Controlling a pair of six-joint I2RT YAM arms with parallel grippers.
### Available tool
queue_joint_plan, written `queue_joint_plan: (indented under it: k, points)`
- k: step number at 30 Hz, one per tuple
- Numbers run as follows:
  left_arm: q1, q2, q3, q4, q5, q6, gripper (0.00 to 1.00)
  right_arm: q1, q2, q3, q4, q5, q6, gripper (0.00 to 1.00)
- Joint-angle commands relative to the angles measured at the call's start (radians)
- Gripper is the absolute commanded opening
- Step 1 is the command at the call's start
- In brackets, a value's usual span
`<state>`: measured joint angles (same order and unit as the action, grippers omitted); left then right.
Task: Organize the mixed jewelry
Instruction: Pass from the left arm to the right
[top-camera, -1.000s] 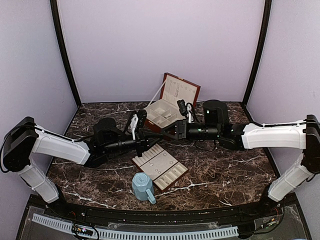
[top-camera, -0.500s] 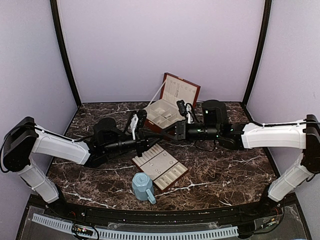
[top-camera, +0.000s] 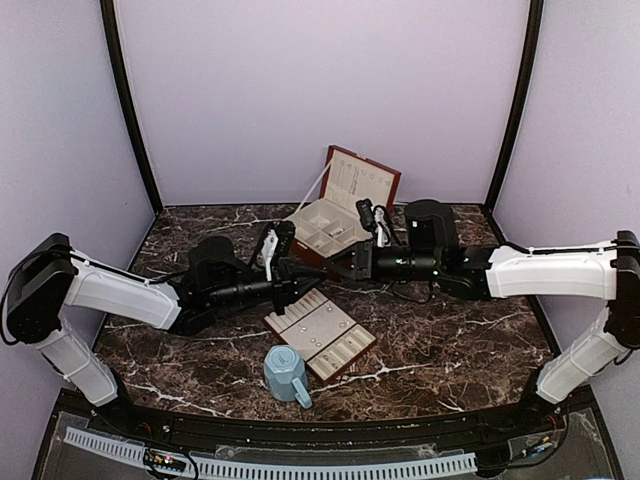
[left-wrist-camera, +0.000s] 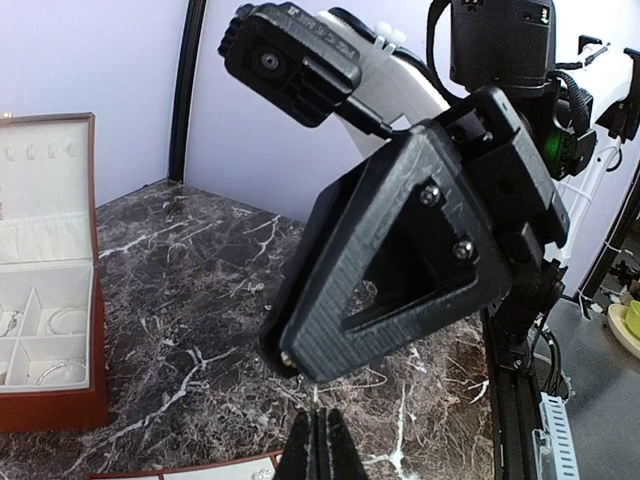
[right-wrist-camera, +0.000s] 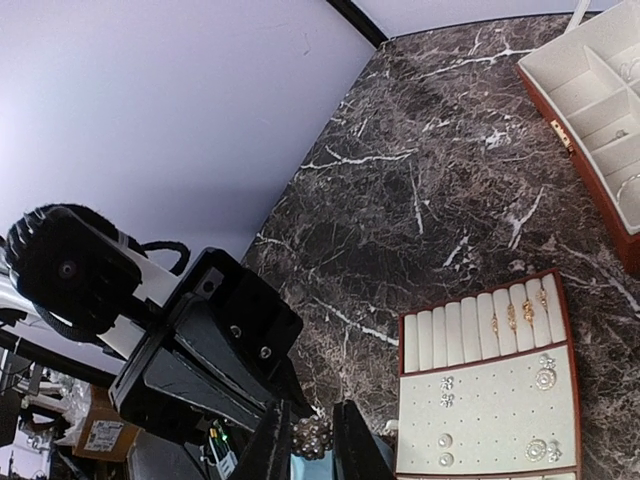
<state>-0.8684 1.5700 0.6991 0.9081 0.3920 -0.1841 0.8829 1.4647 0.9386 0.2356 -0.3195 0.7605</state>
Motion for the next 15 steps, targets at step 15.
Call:
queue_joint_plan:
  k: [15]
  points:
    - [0.017, -0.170, -0.049, -0.220, -0.118, 0.026, 0.20, 0.015, -0.036, 0.021, -0.205, 0.218, -0.218, 0.12]
